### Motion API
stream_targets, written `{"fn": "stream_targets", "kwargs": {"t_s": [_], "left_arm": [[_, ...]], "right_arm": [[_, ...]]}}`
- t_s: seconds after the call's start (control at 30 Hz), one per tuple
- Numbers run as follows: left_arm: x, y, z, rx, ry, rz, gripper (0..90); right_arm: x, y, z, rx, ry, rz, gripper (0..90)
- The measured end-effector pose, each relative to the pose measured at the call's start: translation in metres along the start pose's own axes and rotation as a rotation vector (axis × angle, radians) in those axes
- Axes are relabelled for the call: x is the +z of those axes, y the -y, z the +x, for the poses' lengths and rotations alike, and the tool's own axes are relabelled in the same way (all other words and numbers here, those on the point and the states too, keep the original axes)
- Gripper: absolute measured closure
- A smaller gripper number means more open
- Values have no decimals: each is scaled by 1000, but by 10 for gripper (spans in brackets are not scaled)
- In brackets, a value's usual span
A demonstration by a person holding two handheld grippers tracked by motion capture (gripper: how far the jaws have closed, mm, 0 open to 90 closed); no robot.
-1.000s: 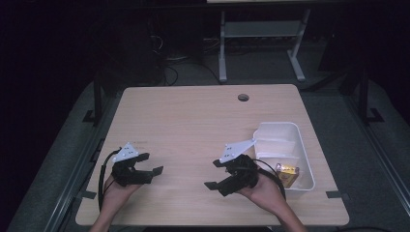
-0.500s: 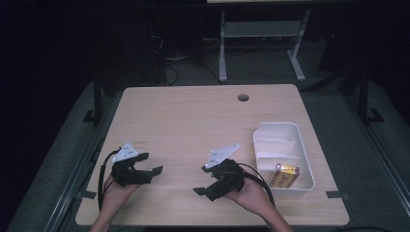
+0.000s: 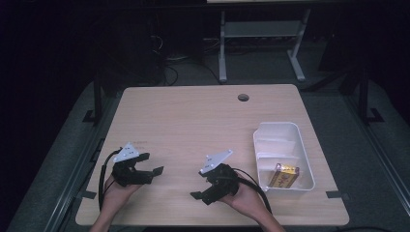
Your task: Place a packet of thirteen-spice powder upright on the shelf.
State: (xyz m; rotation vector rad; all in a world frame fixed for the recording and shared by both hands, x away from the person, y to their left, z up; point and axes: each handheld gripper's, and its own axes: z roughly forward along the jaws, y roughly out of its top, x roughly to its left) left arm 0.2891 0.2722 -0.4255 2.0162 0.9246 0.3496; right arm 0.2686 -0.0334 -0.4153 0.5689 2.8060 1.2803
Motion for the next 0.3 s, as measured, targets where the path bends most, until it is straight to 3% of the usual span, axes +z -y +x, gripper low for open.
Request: {"fn": "stream_targets", "kwargs": {"t_s": [0.3], "left_arm": [[3, 0, -2, 20, -2, 18, 193]], "right_arm": [[8, 10, 3, -1, -11, 19, 242]]}}
